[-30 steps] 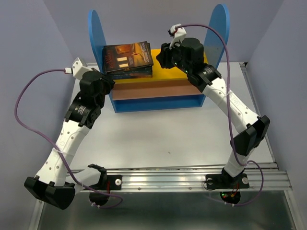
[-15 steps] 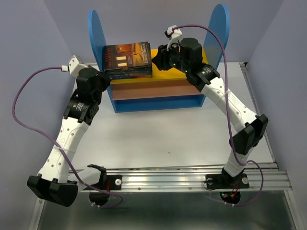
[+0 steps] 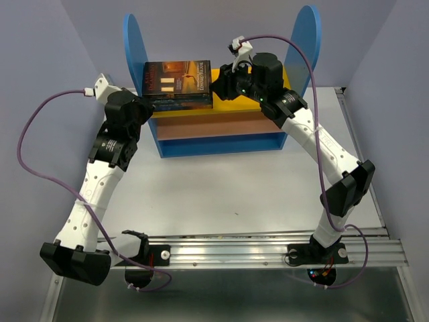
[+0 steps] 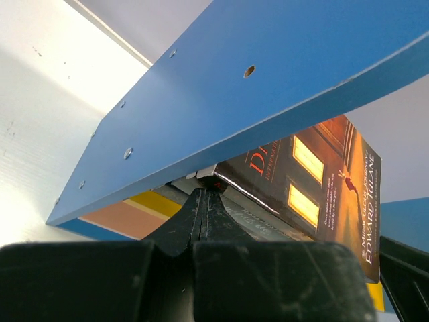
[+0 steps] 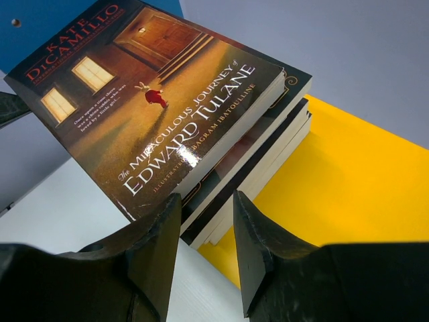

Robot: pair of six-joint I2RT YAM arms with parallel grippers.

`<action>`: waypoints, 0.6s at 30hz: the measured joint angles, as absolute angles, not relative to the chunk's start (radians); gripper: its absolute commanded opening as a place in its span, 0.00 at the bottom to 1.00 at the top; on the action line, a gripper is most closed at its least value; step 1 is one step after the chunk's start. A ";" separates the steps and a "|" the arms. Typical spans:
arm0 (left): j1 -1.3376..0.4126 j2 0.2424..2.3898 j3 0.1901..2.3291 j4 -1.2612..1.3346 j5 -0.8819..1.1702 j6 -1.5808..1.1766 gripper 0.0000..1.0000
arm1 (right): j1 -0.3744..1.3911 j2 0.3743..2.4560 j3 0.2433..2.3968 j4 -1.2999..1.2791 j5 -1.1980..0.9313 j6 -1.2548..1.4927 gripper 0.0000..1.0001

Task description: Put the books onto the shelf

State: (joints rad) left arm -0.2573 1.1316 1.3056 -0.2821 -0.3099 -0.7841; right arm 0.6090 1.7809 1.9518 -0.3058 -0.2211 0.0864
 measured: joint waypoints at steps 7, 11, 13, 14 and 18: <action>-0.249 1.161 1.323 -0.281 -0.284 -0.782 0.00 | 0.609 1.781 1.952 -0.306 -0.217 0.086 0.43; -0.247 1.159 1.323 -0.281 -0.271 -0.783 0.00 | 0.609 1.781 1.952 -0.306 -0.217 0.088 0.43; -0.247 1.151 1.321 -0.281 -0.263 -0.786 0.00 | 0.609 1.781 1.952 -0.306 -0.215 0.091 0.44; -0.247 1.143 1.316 -0.280 -0.260 -0.788 0.00 | 0.609 1.781 1.952 -0.306 -0.212 0.094 0.45; -0.247 1.065 1.282 -0.290 -0.243 -0.795 0.17 | 0.609 1.781 1.952 -0.306 -0.183 0.113 0.50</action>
State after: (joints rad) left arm -0.2466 1.0649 1.2823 -0.2897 -0.2428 -0.7952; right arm 0.6090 1.7809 1.9518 -0.3058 -0.1829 0.1131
